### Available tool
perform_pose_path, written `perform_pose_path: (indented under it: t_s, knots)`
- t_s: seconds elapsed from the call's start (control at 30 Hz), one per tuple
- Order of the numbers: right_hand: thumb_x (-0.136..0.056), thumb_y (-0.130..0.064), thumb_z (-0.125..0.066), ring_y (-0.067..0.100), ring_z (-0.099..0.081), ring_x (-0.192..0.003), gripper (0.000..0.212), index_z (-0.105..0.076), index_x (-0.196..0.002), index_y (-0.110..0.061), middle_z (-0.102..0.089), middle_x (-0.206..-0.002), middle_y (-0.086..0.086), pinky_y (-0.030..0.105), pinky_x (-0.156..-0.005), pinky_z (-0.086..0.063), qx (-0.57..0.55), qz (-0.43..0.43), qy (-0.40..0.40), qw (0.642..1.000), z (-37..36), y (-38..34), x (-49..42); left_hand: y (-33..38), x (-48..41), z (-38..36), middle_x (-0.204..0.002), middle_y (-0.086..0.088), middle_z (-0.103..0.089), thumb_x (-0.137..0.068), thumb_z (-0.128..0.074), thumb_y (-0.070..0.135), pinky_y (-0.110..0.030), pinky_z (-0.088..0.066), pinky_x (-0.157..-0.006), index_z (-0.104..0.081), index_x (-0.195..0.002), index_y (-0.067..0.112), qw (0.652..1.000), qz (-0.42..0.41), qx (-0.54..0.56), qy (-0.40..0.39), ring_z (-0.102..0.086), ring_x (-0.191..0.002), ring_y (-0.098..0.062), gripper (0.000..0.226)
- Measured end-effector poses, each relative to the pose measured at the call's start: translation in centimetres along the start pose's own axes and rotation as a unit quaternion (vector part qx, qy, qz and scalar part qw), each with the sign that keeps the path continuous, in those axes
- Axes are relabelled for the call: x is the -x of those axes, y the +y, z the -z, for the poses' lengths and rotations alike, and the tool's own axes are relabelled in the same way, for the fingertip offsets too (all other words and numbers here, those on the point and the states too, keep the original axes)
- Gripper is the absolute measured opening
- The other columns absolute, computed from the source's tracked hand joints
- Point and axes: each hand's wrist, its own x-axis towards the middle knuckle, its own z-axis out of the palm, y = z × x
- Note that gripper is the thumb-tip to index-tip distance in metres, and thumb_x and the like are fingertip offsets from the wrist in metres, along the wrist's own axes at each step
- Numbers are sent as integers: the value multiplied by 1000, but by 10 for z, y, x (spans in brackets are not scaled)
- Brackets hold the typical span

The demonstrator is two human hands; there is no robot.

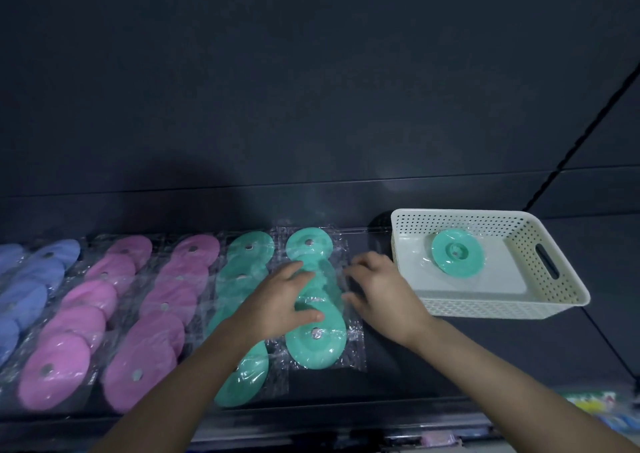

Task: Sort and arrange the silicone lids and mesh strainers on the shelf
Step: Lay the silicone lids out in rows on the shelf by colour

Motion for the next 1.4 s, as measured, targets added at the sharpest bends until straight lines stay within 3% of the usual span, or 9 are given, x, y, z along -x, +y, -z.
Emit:
perform_pose_path:
  t_s: [0.17, 0.27, 0.57, 0.73, 0.83, 1.0, 1.1, 1.2, 1.4]
  knots:
    - [-83, -8, -64, 28, -61, -94, 21, -68, -104, -5, -61, -105, 11, 21, -84, -41, -26, -49, 74, 996, 32, 22, -4, 25, -10, 5, -154, 3, -26, -85, -61, 51, -23, -18, -114, -38, -144, 21, 999, -38, -17, 22, -22, -142, -11, 69]
    - [-87, -11, -60, 28, -59, -100, 24, -66, -110, -8, -59, -111, 9, 28, -85, -44, -16, -101, 76, 992, 44, 45, -4, 42, -17, 8, -149, 7, -34, -86, -60, 50, -20, -21, -109, -39, -143, 23, 998, -54, -15, 37, -29, -137, -8, 66]
    - [-86, -30, -59, 34, -51, -113, 41, -56, -123, -11, -51, -123, 19, 32, -97, -42, 71, -261, -78, 959, 59, 135, -3, 83, -43, -2, -148, 6, -34, -92, -55, 40, -23, -30, -108, -29, -147, 24, 998, -65, -8, 19, -34, -135, -10, 64]
    - [-80, -48, -59, 35, -25, -133, 71, -35, -138, -15, -27, -147, 14, 41, -109, -33, 76, -300, -151, 939, 56, 157, -3, 103, -58, -10, -145, 2, -39, -95, -50, 34, -31, -37, -104, -26, -148, 25, 997, -71, 5, 25, -42, -128, -16, 59]
    - [-79, -54, -57, 35, -31, -128, 78, -27, -141, -17, -28, -145, 14, 40, -107, -34, 65, -307, -167, 935, 53, 164, -3, 117, -67, -19, -140, -3, -46, -95, -48, 36, -35, -39, -104, -25, -147, 25, 997, -44, 55, 14, -47, -125, -17, 58]
    - [-81, -53, -45, 35, -45, -111, 66, -29, -132, -15, -43, -126, 15, 41, -94, -43, 128, -259, -202, 936, 49, 168, -2, 132, -78, -33, -137, -7, -48, -96, -42, 39, -40, -43, -98, -18, -149, 21, 999, -9, 50, 6, -52, -118, -21, 61]
    - [-87, -27, -43, 30, -58, -92, 31, -44, -114, -10, -59, -106, 11, 35, -72, -45, 158, -210, -174, 949, 54, 170, -1, 135, -79, -36, -132, -9, -51, -97, -40, 33, -39, -44, -93, -19, -149, 19, 999, -8, 33, 29, -54, -112, -23, 58]
    - [-84, -3, -39, 31, -61, -84, 30, -49, -112, -6, -65, -96, 15, 34, -63, -44, 114, -203, -109, 967, 65, 172, -4, 137, -77, -38, -123, -8, -54, -98, -40, 31, -35, -45, -88, -21, -150, 18, 998, -8, 42, 43, -55, -102, -20, 57]
    - [-90, -14, -54, 25, -54, -72, 6, -58, -91, -10, -59, -78, 5, 31, -61, -37, -108, -203, 59, 971, 88, 150, -4, 136, -80, -36, -129, 3, -51, -94, -48, 38, -32, -39, -99, -38, -140, 19, 990, -16, 92, 106, -47, -122, -15, 50]
